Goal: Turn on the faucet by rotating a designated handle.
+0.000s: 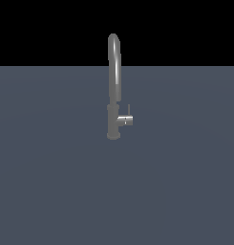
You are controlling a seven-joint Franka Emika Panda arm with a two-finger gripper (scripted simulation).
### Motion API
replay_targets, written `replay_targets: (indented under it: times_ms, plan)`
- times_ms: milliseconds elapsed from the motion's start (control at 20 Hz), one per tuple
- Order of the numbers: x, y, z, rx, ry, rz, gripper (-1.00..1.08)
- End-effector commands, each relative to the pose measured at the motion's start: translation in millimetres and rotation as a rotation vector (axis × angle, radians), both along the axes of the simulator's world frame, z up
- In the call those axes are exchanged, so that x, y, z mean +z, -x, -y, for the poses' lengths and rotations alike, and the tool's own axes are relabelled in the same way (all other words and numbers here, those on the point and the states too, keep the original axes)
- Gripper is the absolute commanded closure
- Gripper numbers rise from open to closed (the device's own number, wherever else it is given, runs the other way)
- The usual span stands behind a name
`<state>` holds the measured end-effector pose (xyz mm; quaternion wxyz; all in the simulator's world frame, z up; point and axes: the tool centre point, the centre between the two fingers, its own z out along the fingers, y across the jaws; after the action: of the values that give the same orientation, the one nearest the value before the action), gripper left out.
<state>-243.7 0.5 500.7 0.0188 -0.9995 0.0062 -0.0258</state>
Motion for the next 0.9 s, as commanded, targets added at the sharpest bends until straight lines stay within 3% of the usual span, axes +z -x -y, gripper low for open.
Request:
replay_targets:
  times_ms: [0,450,850]
  plan:
    - [0.0,0.0,0.0,0.0,0.0,0.0,1.08]
    - [-1.5,-11.3,-0.4,-0.023,-0.023,-0.026,1.08]
    - [-6.6,-40.6,-0.6,-0.083,-0.085,-0.095,1.08]
